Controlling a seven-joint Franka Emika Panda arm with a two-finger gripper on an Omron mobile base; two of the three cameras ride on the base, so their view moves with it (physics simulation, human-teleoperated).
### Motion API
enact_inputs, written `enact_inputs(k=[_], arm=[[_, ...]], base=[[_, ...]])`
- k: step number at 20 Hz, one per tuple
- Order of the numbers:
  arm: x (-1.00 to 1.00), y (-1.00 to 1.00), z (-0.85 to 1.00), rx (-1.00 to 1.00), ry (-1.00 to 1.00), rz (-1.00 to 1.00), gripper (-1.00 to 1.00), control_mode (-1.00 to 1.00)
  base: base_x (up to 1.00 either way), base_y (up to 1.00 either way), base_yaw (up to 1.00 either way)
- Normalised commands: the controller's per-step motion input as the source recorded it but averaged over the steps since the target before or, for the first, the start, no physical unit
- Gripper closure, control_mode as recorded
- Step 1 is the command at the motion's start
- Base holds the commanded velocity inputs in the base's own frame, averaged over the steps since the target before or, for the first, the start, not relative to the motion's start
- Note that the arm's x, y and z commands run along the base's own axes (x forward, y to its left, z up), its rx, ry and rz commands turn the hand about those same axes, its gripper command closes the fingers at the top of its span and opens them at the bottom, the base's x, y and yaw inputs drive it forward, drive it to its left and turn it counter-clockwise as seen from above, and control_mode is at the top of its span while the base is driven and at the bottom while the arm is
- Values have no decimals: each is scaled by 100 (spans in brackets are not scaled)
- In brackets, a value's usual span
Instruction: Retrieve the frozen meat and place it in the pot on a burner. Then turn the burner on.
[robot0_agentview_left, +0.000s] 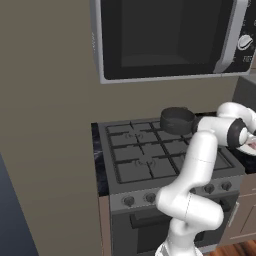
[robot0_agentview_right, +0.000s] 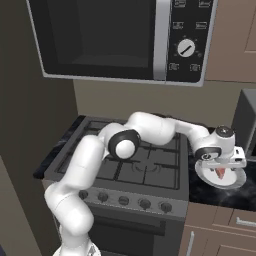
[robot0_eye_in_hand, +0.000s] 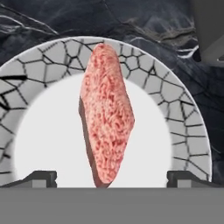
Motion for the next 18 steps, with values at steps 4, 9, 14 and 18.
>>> enact_inputs(k=[4,9,14,18], arm=[[0,0,-18,0,7,0,-100,-100],[0,0,-16,0,6,0,-100,-100],[1,0,-8,0,4,0,-100,-100],[8,0,-2,0,2,0,-100,-100]], base=[[0,0,0],[0,0,0],[0,0,0],[0,0,0]])
